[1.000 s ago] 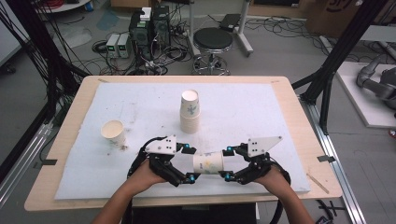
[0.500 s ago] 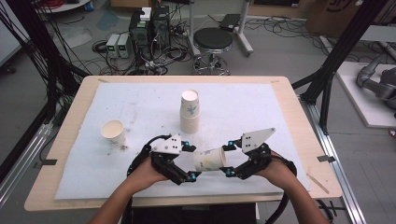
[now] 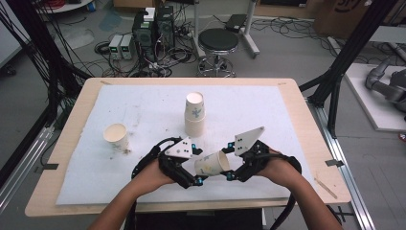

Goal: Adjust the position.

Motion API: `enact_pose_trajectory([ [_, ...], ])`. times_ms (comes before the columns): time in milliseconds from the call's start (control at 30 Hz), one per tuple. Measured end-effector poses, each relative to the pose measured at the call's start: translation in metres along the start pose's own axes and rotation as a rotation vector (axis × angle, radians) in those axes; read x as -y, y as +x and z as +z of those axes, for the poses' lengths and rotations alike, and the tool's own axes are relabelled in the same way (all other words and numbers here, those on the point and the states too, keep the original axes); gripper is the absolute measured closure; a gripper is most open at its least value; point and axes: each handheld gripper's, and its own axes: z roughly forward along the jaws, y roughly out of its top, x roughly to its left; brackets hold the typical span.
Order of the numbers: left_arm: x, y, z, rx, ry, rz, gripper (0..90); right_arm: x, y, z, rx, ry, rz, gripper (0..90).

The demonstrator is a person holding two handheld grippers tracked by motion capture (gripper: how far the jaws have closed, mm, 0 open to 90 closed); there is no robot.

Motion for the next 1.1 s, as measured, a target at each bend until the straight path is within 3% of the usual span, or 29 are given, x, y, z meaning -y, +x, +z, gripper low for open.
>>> enact_pose_trajectory([
  [267, 0.0, -0.002, 0.012, 0.008, 0.098, 0.033, 16.7, -0.013, 0.001, 0.008, -0.021, 0.104, -0.042, 30.1],
  [600, 0.0, -0.001, 0.02, 0.002, 0.138, 0.034, 19.5, -0.023, 0.003, 0.019, -0.01, 0.197, -0.082, 30.0],
  [1100, -0.004, -0.001, 0.026, 0.018, 0.158, 0.036, 24.7, -0.029, 0.004, 0.022, -0.02, 0.214, -0.1, 30.0],
])
